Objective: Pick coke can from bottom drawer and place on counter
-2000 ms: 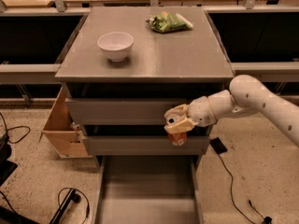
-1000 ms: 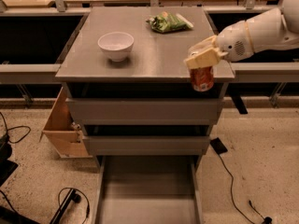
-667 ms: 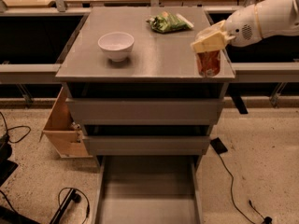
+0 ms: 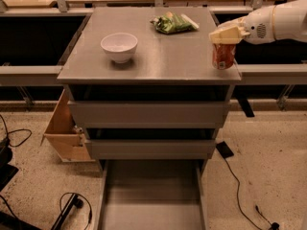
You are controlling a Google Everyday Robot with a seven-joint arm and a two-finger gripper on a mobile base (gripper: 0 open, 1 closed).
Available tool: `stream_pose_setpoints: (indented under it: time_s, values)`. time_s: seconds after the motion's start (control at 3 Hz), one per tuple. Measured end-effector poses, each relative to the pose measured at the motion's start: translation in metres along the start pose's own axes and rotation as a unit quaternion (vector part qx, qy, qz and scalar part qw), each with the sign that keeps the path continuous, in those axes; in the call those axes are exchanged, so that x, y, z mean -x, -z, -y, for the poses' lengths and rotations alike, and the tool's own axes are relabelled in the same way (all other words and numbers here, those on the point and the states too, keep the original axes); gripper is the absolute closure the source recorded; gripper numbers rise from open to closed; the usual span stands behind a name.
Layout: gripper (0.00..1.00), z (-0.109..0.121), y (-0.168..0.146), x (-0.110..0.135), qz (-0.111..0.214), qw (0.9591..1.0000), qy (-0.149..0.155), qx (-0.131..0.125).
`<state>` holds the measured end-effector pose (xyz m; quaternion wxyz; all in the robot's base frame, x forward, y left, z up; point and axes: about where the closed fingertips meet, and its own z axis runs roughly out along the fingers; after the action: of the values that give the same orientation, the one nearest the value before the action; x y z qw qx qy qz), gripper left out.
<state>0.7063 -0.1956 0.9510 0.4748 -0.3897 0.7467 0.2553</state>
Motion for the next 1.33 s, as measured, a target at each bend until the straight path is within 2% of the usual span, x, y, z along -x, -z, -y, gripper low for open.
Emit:
stream_pose_setpoints:
  time_s: [0.67, 1.33]
  values:
    - [1.0, 0.041, -0.006, -0.032, 0.042, 0.9979, -0.037, -0.033]
    - [0.5, 0.041, -0.006, -0.032, 0.042, 0.9979, -0.037, -0.033]
